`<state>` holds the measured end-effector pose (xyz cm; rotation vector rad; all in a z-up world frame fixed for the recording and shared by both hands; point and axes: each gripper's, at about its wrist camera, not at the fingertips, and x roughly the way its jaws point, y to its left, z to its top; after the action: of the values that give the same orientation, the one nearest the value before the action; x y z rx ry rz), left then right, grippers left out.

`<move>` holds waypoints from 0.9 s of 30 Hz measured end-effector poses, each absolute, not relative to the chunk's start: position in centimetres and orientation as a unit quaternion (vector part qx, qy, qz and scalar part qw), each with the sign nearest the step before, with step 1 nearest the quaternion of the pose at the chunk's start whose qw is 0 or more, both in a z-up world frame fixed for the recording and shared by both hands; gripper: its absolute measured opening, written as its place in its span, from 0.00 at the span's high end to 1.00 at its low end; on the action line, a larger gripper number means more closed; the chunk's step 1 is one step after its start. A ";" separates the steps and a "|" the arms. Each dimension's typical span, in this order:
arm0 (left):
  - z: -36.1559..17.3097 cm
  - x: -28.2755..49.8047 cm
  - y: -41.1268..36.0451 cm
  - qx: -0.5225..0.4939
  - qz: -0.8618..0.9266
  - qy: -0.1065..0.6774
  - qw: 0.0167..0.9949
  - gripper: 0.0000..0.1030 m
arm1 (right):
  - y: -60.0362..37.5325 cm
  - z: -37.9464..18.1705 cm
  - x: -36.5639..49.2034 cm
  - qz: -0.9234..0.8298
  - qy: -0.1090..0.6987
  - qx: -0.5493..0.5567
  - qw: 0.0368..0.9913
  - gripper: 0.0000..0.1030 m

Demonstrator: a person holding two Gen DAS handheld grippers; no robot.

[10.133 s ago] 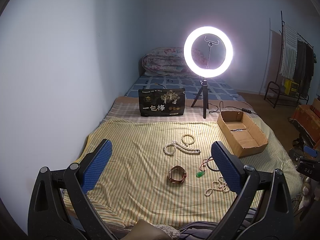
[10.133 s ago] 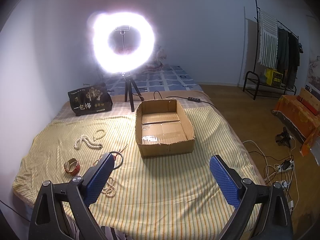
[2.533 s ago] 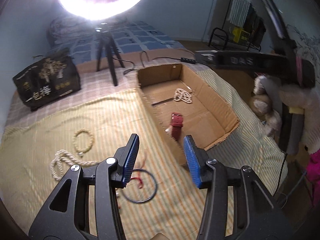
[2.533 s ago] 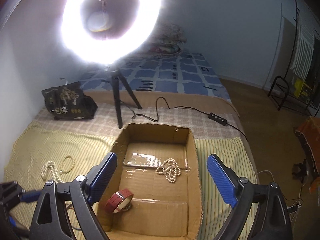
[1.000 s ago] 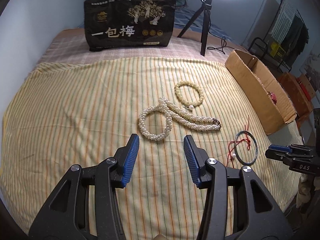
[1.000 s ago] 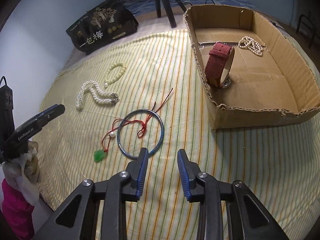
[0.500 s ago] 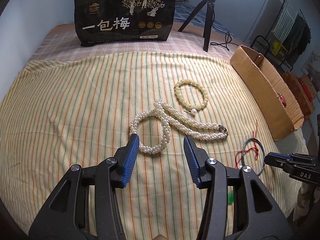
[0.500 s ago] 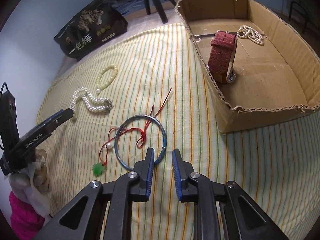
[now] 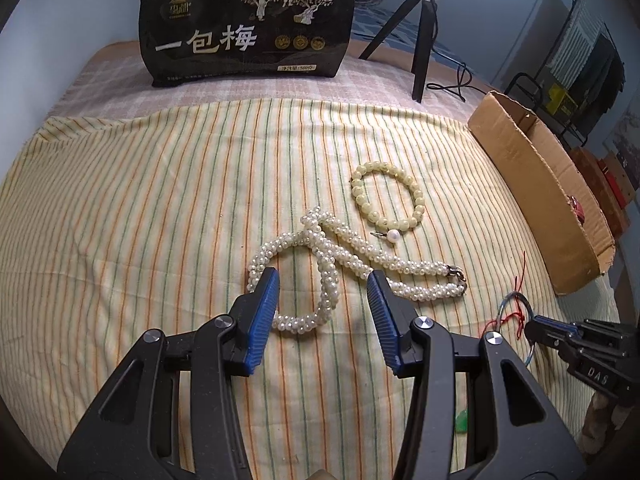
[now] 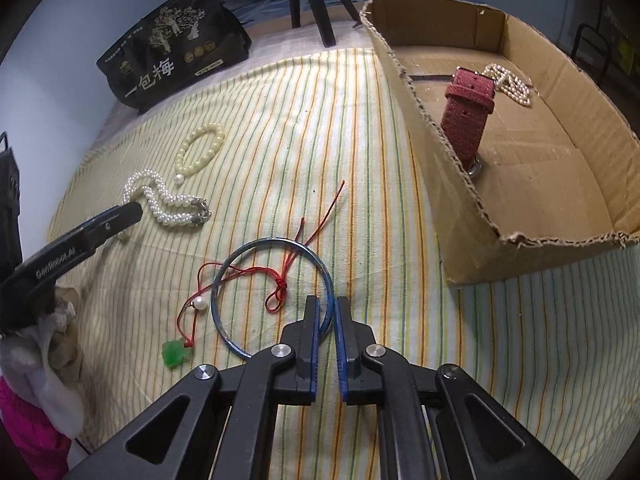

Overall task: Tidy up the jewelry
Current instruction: 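Grasp the white pearl necklace with the left tool while the right tool grasps the blue bangle, then lift and carry the necklace with the left tool while the right tool carries the bangle to the box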

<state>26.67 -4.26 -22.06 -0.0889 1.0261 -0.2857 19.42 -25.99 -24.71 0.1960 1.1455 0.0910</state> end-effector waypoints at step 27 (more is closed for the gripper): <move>-17.7 24.2 -3.4 -0.058 -0.153 0.454 0.876 0.95 | -25.3 -21.1 17.4 0.083 0.501 0.080 0.858 0.99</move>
<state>24.18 -3.45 -17.71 -0.1207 0.9466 -0.3200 17.38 -25.31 -21.09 0.1671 1.0533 0.1747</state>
